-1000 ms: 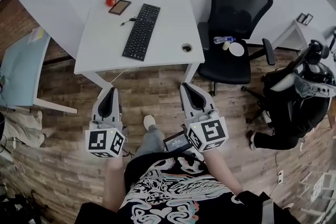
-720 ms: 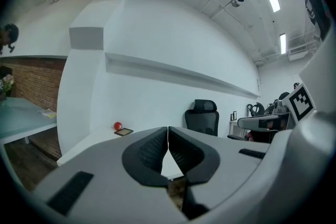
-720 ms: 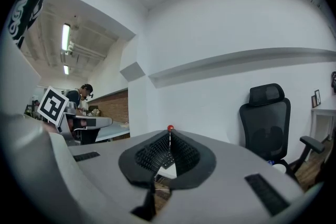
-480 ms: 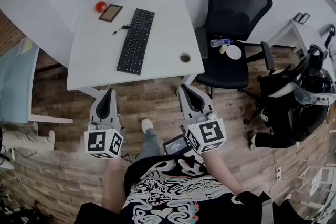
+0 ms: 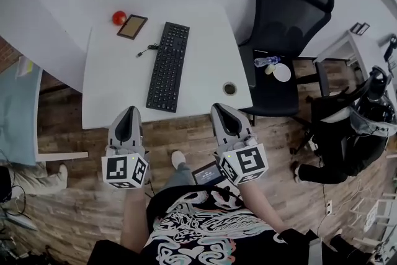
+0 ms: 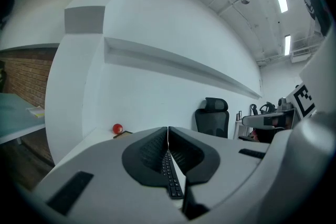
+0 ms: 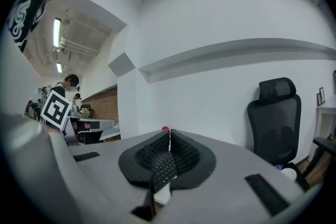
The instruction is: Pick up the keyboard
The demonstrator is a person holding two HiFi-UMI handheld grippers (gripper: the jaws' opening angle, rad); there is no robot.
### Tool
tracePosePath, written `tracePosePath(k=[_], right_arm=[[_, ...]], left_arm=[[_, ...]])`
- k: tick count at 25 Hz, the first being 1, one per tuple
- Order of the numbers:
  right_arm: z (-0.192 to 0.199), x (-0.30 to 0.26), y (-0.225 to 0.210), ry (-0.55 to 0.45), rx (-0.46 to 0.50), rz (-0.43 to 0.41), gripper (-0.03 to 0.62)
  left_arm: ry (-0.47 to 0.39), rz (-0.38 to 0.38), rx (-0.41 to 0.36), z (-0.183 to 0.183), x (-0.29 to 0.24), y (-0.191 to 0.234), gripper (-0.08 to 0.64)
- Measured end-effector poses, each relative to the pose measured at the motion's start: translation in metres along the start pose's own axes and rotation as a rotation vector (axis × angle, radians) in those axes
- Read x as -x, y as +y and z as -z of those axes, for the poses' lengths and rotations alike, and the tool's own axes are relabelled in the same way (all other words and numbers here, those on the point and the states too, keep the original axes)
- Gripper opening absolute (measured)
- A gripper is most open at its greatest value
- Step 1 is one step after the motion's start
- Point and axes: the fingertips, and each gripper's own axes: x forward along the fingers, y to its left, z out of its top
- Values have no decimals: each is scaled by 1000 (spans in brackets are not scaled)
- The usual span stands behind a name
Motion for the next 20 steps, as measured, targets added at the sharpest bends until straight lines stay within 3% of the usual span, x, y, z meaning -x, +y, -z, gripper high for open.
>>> tracePosePath(k=[10, 20], right_arm=[[3, -80, -5, 26, -7, 31, 29], [17, -96, -10, 53, -39, 76, 29]], left_arm=[[23, 50, 11, -2, -61, 50, 20], [47, 97, 15, 8, -88, 69, 20]])
